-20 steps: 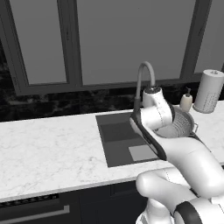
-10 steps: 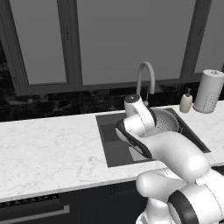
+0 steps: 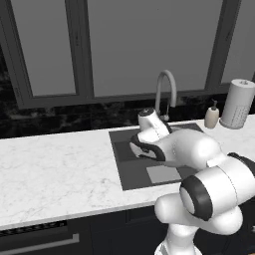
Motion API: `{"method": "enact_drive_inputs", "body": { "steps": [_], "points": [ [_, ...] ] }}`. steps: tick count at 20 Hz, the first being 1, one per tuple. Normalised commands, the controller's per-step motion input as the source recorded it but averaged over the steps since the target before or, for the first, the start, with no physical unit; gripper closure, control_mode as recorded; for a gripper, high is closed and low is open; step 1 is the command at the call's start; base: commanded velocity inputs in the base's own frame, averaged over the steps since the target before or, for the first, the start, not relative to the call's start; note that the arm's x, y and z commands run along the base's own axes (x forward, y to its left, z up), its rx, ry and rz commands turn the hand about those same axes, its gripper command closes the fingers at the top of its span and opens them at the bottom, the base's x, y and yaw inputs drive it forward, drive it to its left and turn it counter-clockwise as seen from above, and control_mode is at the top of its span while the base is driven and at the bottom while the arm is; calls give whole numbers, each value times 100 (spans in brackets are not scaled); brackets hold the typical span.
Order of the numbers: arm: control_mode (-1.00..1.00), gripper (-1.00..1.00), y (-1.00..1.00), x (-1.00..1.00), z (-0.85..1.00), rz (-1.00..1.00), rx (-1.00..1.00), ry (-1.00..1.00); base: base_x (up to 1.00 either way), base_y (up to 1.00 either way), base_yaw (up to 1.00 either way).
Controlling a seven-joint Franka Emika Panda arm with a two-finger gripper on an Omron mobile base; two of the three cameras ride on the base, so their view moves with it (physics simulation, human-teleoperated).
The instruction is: Put the colander in the sink, put the peach in the colander, and turn on the sink faucet and pour water over the colander.
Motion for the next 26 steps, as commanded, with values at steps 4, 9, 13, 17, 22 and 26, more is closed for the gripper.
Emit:
{"method": "enact_drive_inputs", "body": {
  "steps": [4, 9, 13, 17, 22, 26],
  "points": [
    [-100, 100, -10, 11, -47, 10, 0, 0, 0, 0, 0],
    [-100, 100, -20, 5, -47, 10, 5, 0, 0, 0, 0],
    [-100, 100, -22, 7, -29, 9, 7, 2, 0, 0, 0],
    [-100, 100, -8, 18, -31, 8, 3, 13, 0, 0, 0],
    [-100, 100, 0, 10, -34, 7, 0, 12, 0, 0, 0],
    [-100, 100, 0, 13, -34, 5, 0, 2, 0, 0, 0]
  ]
}}
